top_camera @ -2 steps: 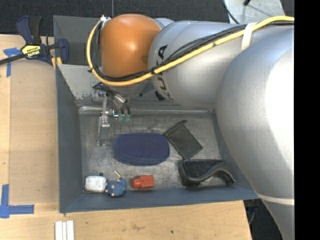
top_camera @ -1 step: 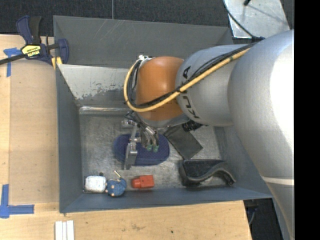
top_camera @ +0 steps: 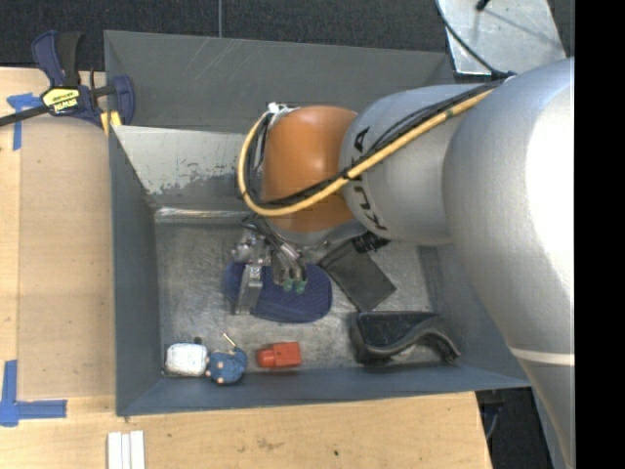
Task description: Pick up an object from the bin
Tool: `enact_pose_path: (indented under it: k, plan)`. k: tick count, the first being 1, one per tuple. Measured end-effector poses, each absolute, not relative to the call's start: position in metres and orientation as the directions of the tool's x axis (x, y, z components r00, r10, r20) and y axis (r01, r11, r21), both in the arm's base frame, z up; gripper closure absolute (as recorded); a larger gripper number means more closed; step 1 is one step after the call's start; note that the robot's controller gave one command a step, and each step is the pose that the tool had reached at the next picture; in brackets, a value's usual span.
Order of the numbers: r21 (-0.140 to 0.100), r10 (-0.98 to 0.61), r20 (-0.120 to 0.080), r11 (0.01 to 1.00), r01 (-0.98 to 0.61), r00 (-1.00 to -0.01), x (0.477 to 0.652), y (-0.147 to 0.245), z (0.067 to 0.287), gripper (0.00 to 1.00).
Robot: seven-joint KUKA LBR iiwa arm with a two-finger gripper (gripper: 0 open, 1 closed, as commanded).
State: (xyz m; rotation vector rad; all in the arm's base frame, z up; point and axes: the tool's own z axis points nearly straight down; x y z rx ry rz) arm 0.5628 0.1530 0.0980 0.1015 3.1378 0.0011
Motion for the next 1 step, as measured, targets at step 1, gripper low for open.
enact_pose_path:
  k: [1]
  plan:
    - [0.001,-0.129,-0.012,0.992,-0.129,-0.992,0.5639,0.1448,0.2468,1.0]
